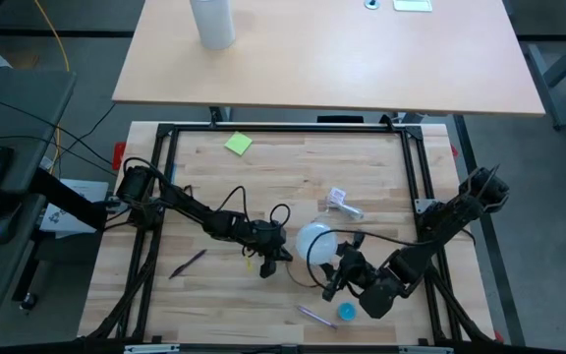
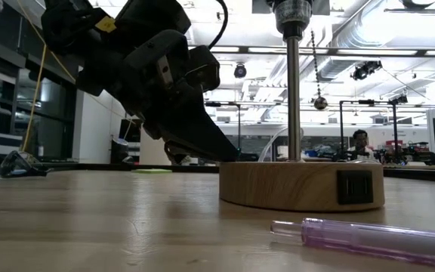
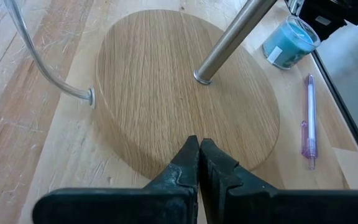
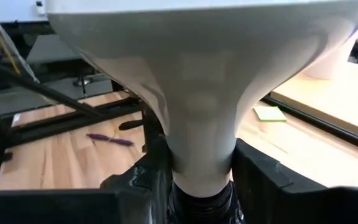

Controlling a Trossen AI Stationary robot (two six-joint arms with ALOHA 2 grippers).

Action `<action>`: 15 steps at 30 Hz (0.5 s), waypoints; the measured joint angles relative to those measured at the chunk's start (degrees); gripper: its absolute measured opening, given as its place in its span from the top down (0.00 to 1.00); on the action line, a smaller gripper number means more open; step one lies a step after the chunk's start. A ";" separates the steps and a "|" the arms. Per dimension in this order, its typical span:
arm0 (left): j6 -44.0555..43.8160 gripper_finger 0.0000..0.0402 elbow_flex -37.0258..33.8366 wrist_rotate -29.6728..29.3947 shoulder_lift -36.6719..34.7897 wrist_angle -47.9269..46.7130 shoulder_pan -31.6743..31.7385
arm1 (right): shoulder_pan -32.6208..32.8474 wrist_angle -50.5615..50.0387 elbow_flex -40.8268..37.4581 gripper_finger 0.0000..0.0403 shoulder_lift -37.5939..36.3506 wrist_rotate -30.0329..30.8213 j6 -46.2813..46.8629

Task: Screw lightbulb
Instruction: Remove the lightbulb from the lamp

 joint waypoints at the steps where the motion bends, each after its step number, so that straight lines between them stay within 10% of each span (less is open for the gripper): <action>1: 0.34 1.00 0.00 0.02 0.00 0.00 0.00 | 0.07 -0.03 0.00 0.67 -0.04 -0.25 -0.77; 15: 2.90 1.00 0.13 0.05 -0.04 -1.00 -0.11 | -0.89 -5.06 -0.39 0.67 -4.50 -13.78 -6.38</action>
